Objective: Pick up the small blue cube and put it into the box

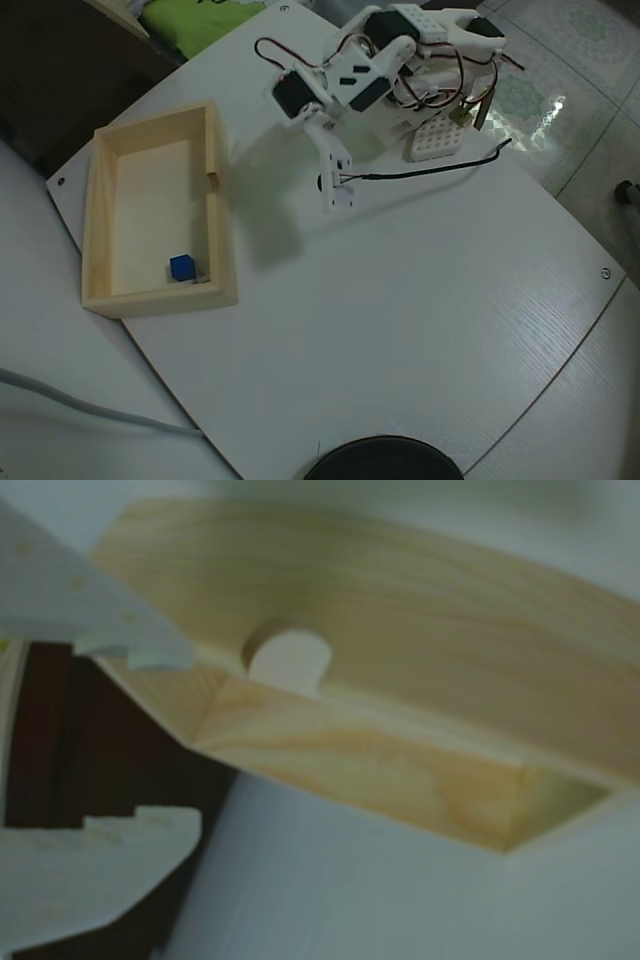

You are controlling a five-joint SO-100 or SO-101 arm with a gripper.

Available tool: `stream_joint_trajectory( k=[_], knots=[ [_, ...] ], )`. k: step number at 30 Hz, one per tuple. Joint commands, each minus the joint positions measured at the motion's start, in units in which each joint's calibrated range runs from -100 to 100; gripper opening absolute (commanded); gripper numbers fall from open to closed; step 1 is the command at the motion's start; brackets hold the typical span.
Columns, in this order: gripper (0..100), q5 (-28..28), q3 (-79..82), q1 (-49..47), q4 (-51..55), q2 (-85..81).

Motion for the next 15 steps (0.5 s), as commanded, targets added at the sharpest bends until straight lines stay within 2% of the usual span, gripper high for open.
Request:
stream_joint_trajectory(
  k=[1, 7, 15],
  knots=[
    [13, -0.09, 1.72, -0.18, -0.74, -0.42],
    [14, -0.14, 7.78, -0.18, -0.74, -0.34],
    [13, -0.20, 7.87, -0.18, -0.49, 0.42]
  ],
)
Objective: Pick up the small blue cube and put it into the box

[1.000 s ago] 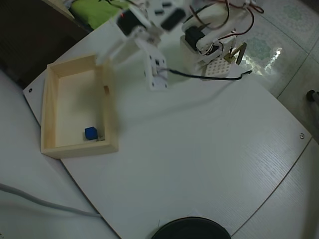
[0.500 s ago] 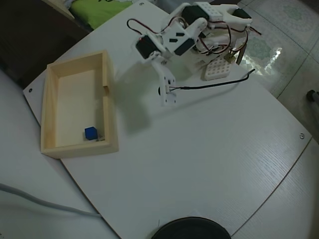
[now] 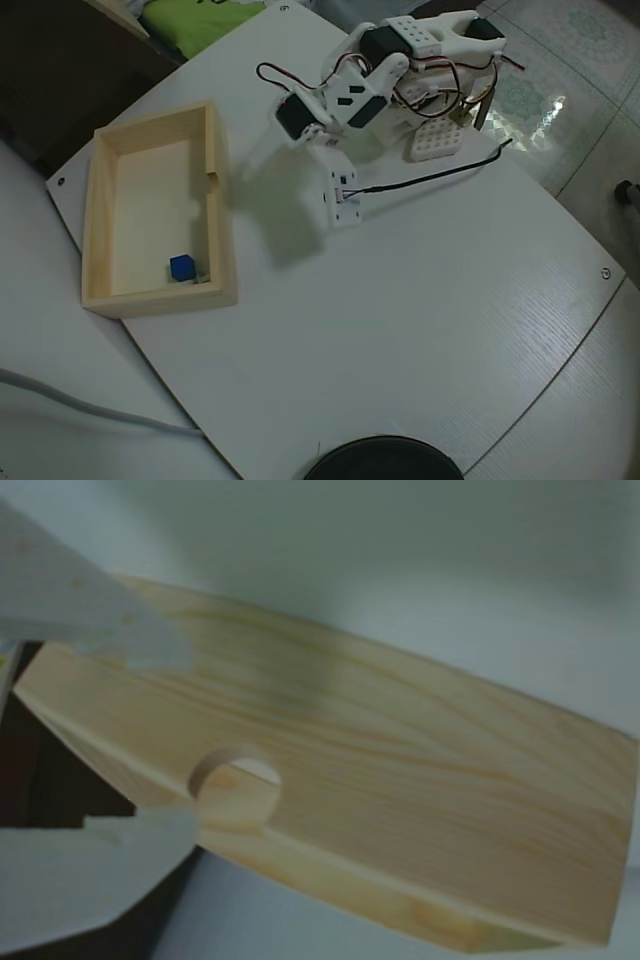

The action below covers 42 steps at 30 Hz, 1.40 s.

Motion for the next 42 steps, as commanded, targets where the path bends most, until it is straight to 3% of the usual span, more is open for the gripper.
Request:
stream_joint_trajectory(
  k=[1, 9, 13, 42],
  knots=[
    [13, -0.20, 1.09, -0.03, 0.11, 0.00],
    [13, -0.14, 1.00, -0.03, 1.21, -0.59],
    [0, -0.14, 1.00, -0.03, 1.21, -0.59],
    [1, -2.22, 1.00, 0.33, 1.30, -0.59]
  ],
)
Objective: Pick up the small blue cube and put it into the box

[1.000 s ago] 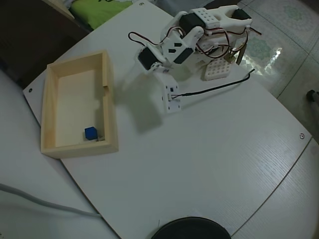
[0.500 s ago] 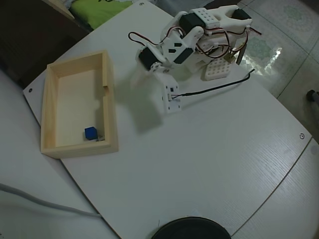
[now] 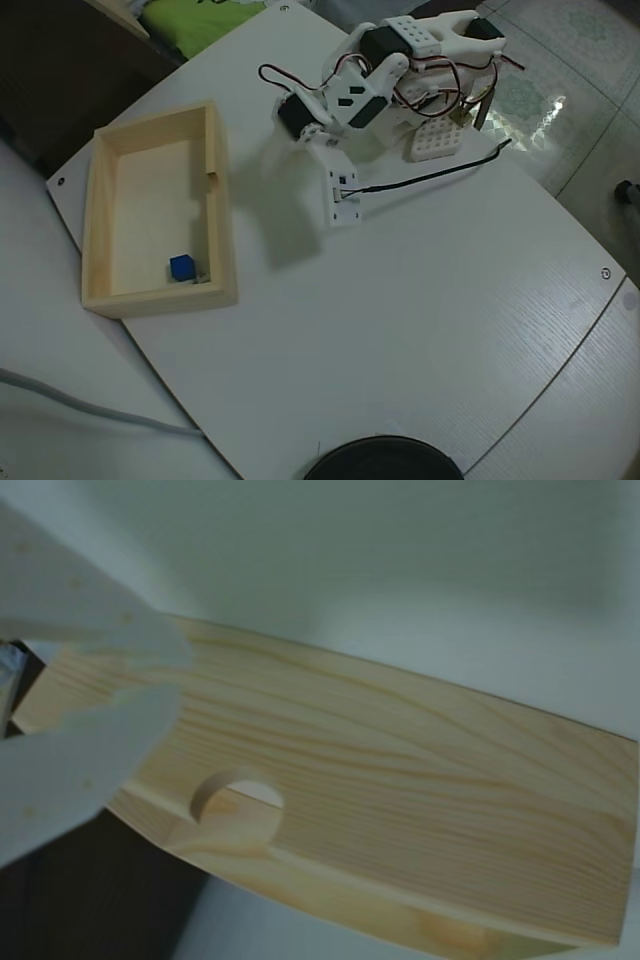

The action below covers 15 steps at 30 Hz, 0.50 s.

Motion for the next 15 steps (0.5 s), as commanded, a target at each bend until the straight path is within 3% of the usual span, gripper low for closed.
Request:
stream_joint_trajectory(
  k=[1, 15],
  knots=[
    [1, -0.07, 1.00, 0.33, 0.10, -0.51],
    [1, 0.04, 1.00, 0.04, 0.10, -0.51]
  ],
)
